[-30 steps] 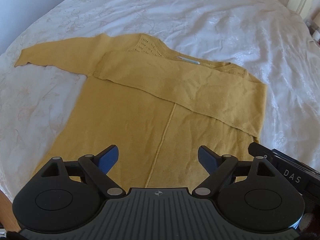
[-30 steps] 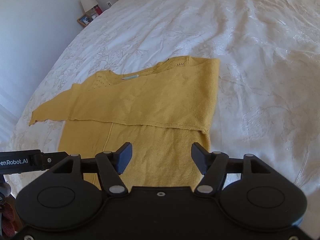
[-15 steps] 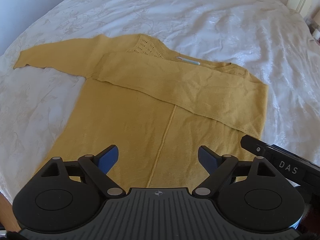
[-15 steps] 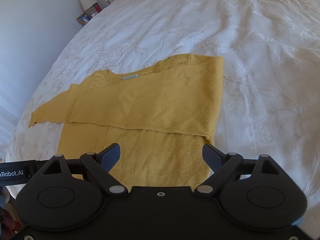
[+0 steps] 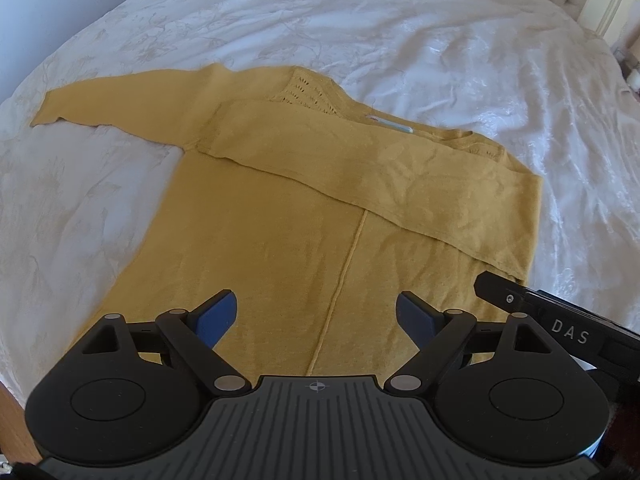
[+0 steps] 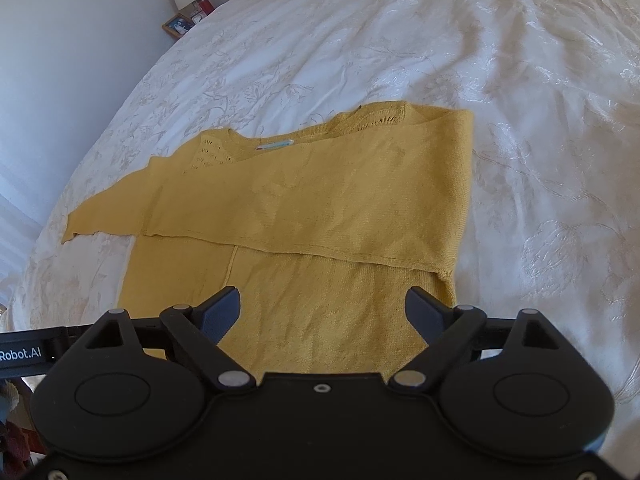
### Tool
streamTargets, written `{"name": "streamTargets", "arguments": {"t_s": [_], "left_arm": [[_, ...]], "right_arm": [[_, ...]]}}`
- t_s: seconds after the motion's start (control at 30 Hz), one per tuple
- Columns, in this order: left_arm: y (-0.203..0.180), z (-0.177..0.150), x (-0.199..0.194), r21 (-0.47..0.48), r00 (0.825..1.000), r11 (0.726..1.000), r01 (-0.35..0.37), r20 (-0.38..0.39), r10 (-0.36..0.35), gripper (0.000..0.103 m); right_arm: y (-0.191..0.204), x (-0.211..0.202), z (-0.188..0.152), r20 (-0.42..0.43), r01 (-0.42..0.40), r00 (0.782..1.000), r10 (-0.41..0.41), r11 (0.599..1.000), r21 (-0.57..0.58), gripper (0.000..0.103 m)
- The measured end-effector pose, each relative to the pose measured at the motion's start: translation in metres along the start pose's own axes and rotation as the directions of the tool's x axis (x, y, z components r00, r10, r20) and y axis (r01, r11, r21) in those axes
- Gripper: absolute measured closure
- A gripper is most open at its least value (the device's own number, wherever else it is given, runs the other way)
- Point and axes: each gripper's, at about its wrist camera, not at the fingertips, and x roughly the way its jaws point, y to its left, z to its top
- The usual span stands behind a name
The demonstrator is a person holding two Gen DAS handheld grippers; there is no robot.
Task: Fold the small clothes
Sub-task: 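Release the sleeve with the right gripper and withdraw both grippers, then move the left gripper to the other sleeve cuff and grasp it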
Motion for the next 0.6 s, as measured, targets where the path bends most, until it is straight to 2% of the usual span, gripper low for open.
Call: {"name": "streamTargets", "arguments": {"t_s": [0.23, 0.43, 0.6], "left_arm": [[0.017, -0.004, -0.011, 0.012, 0.999, 1.0, 0.004, 0.042, -0.004, 0.016], [0.04, -0.008, -0.015, 0.018, 0.997, 1.0, 0.007, 0.075, -0.008, 0.016], [0.06, -0.012, -0.013, 0.062, 0.995, 0.998, 0.019, 0.1, -0.025, 0.016]], "right_arm": [[0.008, -0.003, -0.011, -0.02, 0.013, 1.0, -0.013, 1.0, -0.023, 0.012], [0.007, -0.004, -0.026, -0.049, 0.061, 0.997, -0.061, 0.998, -0.002, 0.012], [0.012, -0.005, -0.032, -0.056, 0.111, 0.992, -0.112, 0.994, -0.012, 0.012]]}}
